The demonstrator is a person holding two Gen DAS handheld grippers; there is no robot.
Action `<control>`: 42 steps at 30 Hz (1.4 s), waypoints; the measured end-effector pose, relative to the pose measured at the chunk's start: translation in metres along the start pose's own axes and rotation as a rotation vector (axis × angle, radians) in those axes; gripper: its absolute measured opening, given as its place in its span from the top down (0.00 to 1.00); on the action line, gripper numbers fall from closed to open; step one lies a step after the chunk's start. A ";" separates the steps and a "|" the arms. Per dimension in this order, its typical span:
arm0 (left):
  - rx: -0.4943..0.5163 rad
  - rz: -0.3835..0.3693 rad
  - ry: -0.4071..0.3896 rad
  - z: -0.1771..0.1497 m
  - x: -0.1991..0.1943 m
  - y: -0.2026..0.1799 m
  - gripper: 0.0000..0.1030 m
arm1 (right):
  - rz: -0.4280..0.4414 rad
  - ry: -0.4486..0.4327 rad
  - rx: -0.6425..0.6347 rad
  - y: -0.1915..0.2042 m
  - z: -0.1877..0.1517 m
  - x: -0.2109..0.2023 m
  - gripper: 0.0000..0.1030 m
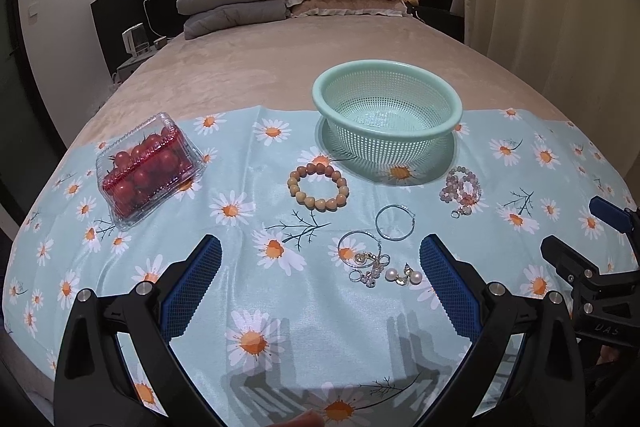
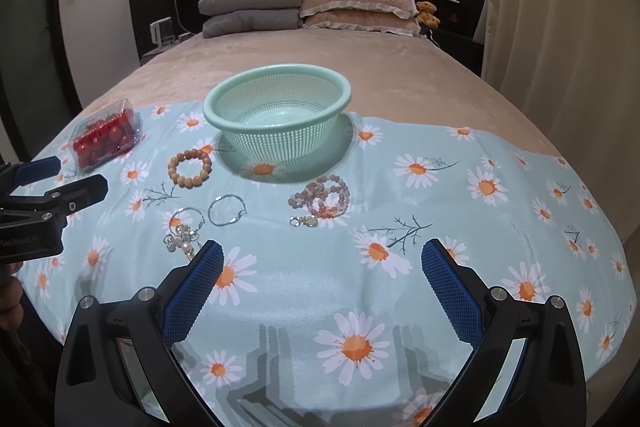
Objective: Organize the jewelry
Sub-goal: 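Move both tools toward the two bead bracelets beside the green basket, then grasp the wooden bead bracelet with the left tool while the right tool grasps the pink bead bracelet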
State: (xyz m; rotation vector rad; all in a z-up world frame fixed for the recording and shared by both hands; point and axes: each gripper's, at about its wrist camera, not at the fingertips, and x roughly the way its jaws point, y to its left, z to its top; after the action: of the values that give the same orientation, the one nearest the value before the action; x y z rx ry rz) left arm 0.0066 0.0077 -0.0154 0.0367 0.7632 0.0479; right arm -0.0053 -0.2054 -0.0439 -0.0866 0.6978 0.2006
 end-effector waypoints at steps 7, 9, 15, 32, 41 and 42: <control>0.013 0.004 0.019 0.000 0.007 0.000 0.05 | -0.002 0.002 -0.014 0.004 0.002 0.003 0.07; 0.015 0.009 0.024 0.000 0.010 0.001 0.05 | 0.002 0.005 -0.012 0.004 0.003 0.006 0.07; 0.016 0.018 0.044 0.000 0.019 0.003 0.05 | -0.001 0.027 -0.011 0.003 0.004 0.018 0.07; 0.054 0.022 0.154 0.008 0.074 -0.001 0.05 | -0.003 0.116 0.026 -0.015 0.020 0.075 0.07; 0.072 0.005 0.193 0.022 0.117 0.002 0.05 | -0.020 0.175 0.021 -0.013 0.034 0.126 0.07; 0.069 0.005 0.200 0.024 0.123 0.003 0.05 | -0.024 0.184 0.021 -0.013 0.036 0.133 0.07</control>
State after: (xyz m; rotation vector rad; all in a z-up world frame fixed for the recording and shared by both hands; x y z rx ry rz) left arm 0.1118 0.0168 -0.0827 0.1005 0.9647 0.0306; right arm 0.1190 -0.1924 -0.1021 -0.0938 0.8814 0.1630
